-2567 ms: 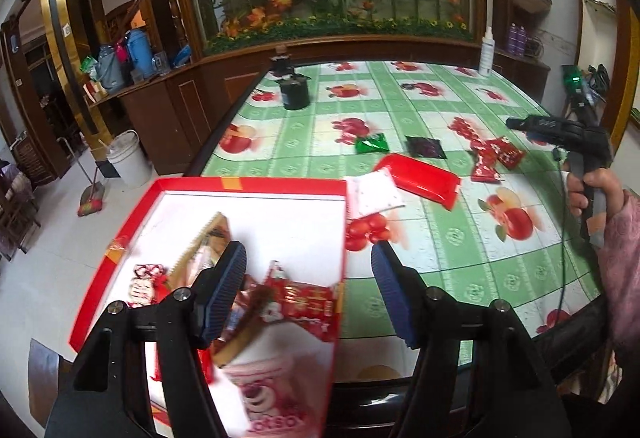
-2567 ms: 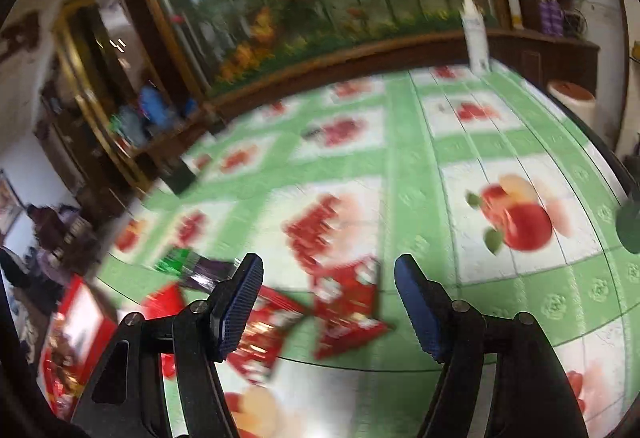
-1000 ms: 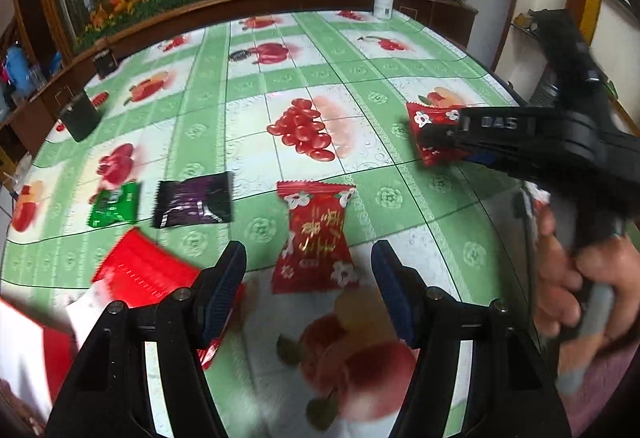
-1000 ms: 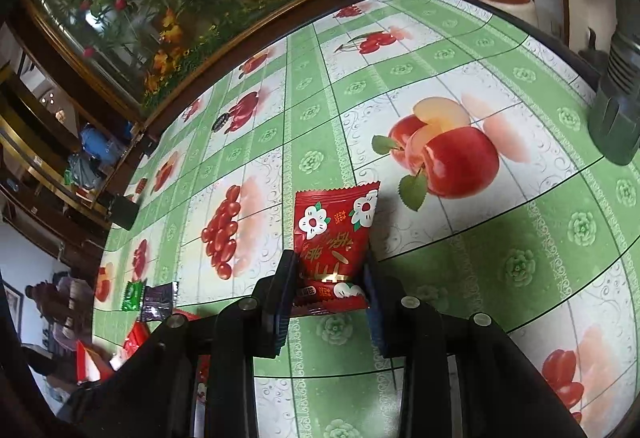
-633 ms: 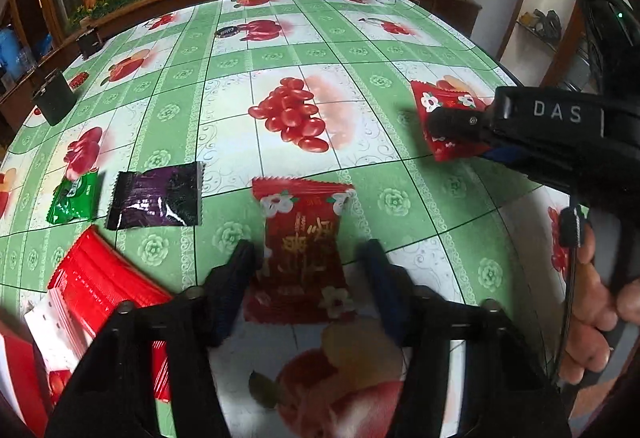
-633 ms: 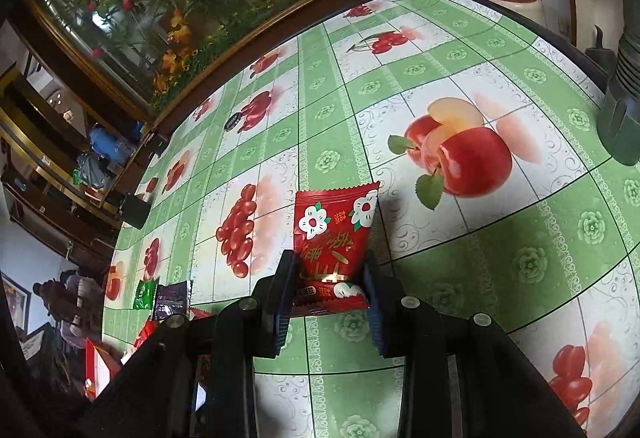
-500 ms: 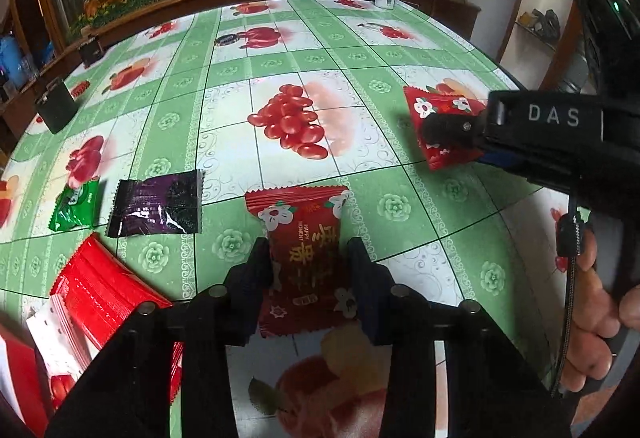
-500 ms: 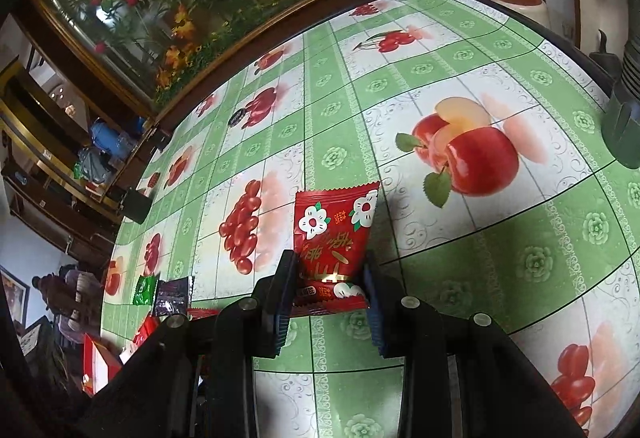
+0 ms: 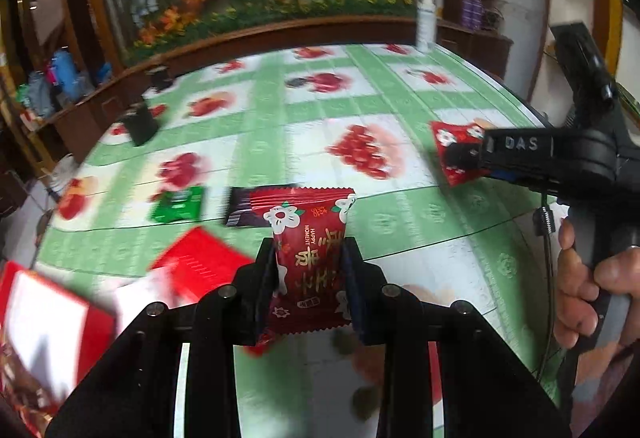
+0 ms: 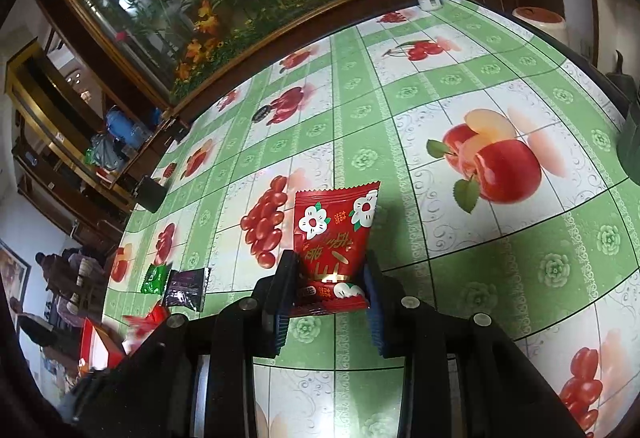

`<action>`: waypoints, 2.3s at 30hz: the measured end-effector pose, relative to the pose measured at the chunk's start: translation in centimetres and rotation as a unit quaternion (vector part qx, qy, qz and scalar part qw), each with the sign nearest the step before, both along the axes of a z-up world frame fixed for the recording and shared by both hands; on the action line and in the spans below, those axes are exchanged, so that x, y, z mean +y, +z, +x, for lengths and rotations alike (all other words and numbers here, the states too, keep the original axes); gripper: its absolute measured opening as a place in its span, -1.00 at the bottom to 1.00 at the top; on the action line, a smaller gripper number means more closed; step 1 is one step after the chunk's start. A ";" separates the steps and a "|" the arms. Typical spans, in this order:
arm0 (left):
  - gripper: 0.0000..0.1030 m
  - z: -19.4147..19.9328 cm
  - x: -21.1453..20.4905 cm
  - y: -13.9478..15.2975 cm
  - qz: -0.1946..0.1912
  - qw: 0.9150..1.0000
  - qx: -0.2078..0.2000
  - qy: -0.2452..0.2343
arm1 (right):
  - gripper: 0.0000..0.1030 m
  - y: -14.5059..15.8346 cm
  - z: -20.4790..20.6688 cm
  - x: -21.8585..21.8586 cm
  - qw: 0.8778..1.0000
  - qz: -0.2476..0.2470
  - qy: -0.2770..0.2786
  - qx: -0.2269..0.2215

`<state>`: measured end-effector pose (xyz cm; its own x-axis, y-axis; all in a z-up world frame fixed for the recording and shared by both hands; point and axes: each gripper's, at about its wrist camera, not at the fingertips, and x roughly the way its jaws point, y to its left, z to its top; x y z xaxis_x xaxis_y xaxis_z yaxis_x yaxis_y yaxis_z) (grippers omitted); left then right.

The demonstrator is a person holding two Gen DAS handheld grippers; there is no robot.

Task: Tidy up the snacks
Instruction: 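Grasp red flower-print candy with left tool while right tool grasps another, then carry both red candies over the white tray and open both tools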

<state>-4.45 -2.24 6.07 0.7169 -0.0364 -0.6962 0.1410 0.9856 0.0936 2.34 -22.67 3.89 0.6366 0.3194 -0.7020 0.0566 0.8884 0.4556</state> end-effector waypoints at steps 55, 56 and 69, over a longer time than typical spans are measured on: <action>-0.42 -10.7 23.6 2.8 -0.032 0.963 -0.089 0.252 | -0.38 4.0 -11.3 26.7 0.935 0.015 0.300 -0.189; -0.42 -10.7 23.8 2.8 -0.032 0.963 -0.089 0.254 | -0.38 3.9 -11.4 27.4 0.933 0.015 0.307 -0.188; -0.14 -10.9 26.0 0.5 -0.028 0.951 -0.071 0.299 | -0.31 3.3 -12.3 33.2 0.911 -0.008 0.374 -0.176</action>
